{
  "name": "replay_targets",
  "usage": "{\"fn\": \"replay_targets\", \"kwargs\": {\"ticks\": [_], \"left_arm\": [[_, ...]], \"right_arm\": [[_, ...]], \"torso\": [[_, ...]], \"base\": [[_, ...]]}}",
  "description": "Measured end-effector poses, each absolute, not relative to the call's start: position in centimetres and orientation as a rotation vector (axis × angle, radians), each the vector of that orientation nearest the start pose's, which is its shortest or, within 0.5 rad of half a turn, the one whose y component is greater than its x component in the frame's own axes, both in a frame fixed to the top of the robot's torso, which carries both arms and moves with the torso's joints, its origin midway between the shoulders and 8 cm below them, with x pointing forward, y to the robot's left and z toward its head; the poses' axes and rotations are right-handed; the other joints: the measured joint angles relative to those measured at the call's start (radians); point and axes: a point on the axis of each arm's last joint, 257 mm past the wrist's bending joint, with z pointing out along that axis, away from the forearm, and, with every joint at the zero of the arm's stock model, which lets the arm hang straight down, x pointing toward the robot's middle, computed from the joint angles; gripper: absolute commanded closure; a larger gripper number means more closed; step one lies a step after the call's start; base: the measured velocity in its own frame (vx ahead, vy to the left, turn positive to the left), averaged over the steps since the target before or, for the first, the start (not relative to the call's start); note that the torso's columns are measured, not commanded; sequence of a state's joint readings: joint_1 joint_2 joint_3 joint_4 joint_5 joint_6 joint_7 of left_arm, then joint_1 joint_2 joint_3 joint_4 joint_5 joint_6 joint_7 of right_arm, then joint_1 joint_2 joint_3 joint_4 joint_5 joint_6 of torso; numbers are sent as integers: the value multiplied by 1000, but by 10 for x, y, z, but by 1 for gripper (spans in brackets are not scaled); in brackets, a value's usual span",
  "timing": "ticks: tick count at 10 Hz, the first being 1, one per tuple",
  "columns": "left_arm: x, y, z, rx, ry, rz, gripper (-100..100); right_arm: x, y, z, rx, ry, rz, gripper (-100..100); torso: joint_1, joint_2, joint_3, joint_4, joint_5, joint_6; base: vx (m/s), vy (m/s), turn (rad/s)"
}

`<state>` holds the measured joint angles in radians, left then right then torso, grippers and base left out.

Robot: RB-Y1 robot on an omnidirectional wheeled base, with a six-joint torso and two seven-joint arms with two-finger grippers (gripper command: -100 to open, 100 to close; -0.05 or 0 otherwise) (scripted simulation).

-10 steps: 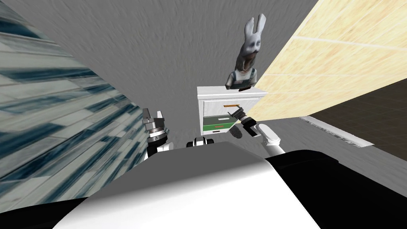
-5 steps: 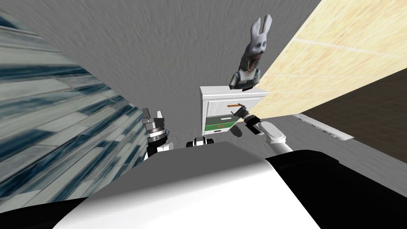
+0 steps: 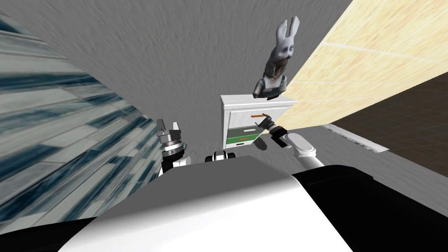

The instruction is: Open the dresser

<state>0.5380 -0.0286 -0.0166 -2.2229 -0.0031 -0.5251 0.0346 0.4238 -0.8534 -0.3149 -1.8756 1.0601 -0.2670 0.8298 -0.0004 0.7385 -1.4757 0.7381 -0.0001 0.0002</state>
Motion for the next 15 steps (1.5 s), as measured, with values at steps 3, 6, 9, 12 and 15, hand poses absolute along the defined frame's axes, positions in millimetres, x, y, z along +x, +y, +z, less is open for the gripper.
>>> {"fn": "replay_targets", "kwargs": {"ticks": [3,6,9,12,15], "left_arm": [[347,282,-9,-746,623,-1319,0],[347,282,-9,-746,623,-1319,0],[347,282,-9,-745,623,-1319,0],[347,282,-9,-745,623,-1319,0],[347,282,-9,-746,623,-1319,0]], "right_arm": [[437,-455,-111,-1125,1308,-877,-100],[438,-461,-106,-1156,1296,-913,-100],[439,-459,-100,-1156,1285,-916,100],[437,-453,-99,-1168,1276,-898,100],[437,-449,-101,-1174,1257,-934,-100]], "torso": [[5,-1,-1,0,2,0],[-3,-3,-1,-1,-1,0],[-1,5,3,-1,-3,-1],[0,0,0,0,0,0],[1,-7,-5,-2,0,-1]], "base": [[29,113,-78],[41,25,17],[-95,-5,-60],[-146,-17,-39],[17,-10,57]]}}
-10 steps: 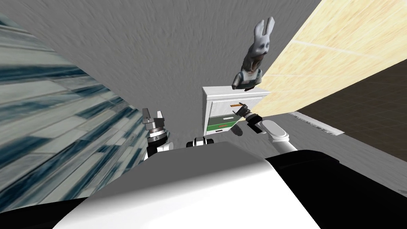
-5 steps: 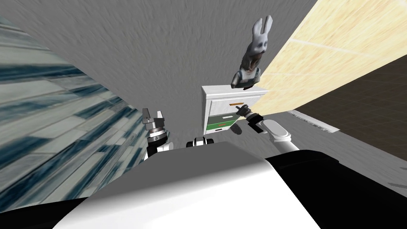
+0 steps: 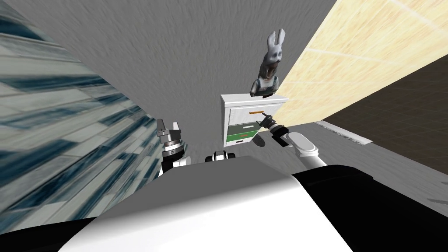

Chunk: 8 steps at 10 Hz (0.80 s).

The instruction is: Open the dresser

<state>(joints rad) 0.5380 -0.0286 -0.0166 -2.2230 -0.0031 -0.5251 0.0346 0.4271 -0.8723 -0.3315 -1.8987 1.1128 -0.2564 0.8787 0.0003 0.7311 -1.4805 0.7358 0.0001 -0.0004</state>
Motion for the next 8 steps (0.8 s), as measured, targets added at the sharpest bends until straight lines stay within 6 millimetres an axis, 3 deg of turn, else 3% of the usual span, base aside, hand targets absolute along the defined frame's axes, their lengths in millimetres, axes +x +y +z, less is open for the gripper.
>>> {"fn": "replay_targets", "kwargs": {"ticks": [8], "left_arm": [[347,282,-9,-746,623,-1319,0]], "right_arm": [[443,-437,-104,-1172,1186,-1116,-100]], "torso": [[0,7,4,2,0,0]], "base": [[28,-14,51]]}}
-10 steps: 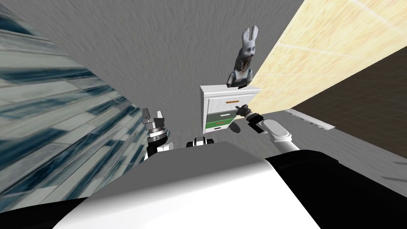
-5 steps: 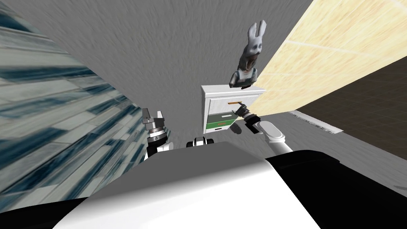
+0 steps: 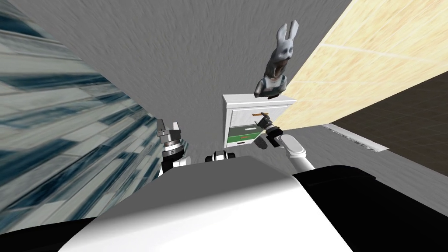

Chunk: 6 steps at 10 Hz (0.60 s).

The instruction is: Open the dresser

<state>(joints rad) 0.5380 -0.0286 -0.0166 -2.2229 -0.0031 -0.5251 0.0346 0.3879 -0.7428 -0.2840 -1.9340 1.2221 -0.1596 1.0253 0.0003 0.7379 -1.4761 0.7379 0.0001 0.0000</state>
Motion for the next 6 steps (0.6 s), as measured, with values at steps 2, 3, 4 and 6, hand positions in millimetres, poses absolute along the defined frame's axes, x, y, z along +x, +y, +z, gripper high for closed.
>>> {"fn": "replay_targets", "kwargs": {"ticks": [2,3,4,6], "left_arm": [[347,282,-9,-746,623,-1319,0],[347,282,-9,-746,623,-1319,0],[347,282,-9,-746,623,-1319,0],[347,282,-9,-746,623,-1319,0]], "right_arm": [[445,-433,-104,-1171,1168,-1162,-100],[446,-432,-104,-1167,1160,-1186,-100],[446,-430,-104,-1165,1153,-1210,-100],[446,-435,-101,-1165,1152,-1217,-100]], "torso": [[0,0,0,0,0,0],[0,0,0,0,0,0],[0,0,0,0,0,0],[2,-3,-2,-1,1,0]], "base": [[25,-13,50],[29,-12,64],[14,-5,14],[80,30,-2]]}}
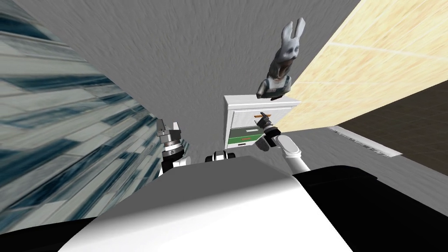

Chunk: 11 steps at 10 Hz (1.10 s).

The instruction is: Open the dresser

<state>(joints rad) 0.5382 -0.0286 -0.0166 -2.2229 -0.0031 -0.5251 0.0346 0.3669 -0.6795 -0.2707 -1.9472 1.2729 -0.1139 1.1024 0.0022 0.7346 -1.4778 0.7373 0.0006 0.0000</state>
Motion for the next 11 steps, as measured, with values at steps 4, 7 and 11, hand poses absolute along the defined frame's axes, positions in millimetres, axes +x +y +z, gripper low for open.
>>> {"fn": "replay_targets", "kwargs": {"ticks": [4,7,11], "left_arm": [[347,282,-9,-745,623,-1319,0],[347,282,-9,-745,623,-1319,0],[347,282,-9,-746,623,-1319,0]], "right_arm": [[448,-449,-96,-1151,1165,-1241,100],[448,-464,-98,-1143,1192,-1258,100],[447,-486,-99,-1120,1226,-1287,100]], "torso": [[-3,11,7,2,-3,-1],[-1,3,2,2,0,0],[-1,0,0,2,2,1]], "base": [[-114,0,107],[-201,13,137],[-152,17,94]]}}
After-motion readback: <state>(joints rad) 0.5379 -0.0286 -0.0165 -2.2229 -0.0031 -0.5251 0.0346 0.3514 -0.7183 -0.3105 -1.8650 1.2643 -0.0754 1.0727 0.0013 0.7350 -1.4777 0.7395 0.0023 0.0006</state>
